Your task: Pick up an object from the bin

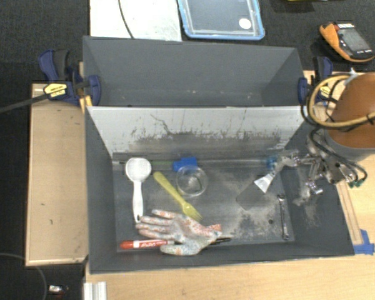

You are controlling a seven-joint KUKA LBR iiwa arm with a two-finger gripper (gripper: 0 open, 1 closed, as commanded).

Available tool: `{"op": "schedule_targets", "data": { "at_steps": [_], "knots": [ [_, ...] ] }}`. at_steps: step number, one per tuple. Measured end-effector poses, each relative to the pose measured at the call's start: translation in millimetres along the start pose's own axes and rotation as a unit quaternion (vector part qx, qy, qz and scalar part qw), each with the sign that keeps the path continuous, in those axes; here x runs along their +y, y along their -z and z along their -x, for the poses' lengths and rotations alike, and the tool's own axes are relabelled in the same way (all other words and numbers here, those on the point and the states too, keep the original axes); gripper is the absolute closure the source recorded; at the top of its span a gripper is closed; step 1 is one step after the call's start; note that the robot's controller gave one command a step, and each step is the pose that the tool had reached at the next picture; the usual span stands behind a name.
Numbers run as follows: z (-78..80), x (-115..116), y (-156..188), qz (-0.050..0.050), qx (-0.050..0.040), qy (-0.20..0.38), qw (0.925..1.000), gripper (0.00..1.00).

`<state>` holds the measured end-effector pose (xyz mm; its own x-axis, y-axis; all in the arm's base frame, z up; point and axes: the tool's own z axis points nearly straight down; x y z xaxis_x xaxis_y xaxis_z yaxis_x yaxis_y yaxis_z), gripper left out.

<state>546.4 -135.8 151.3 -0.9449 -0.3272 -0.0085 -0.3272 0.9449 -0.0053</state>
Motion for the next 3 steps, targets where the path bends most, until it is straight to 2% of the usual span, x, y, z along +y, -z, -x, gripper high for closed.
{"op": "schedule_targets", "data": {
  "at_steps": [1,2,3],
  "knots": [
    [9.8,-1,-9,0.002,0.0021,0.172,0.985,0.0],
    [52.1,9,-18,0.003,0.0002,0.192,0.9814,0.0],
    [51.5,15,-80,0.001,0.0,0.286,0.9583,0.0]
  ]
}}
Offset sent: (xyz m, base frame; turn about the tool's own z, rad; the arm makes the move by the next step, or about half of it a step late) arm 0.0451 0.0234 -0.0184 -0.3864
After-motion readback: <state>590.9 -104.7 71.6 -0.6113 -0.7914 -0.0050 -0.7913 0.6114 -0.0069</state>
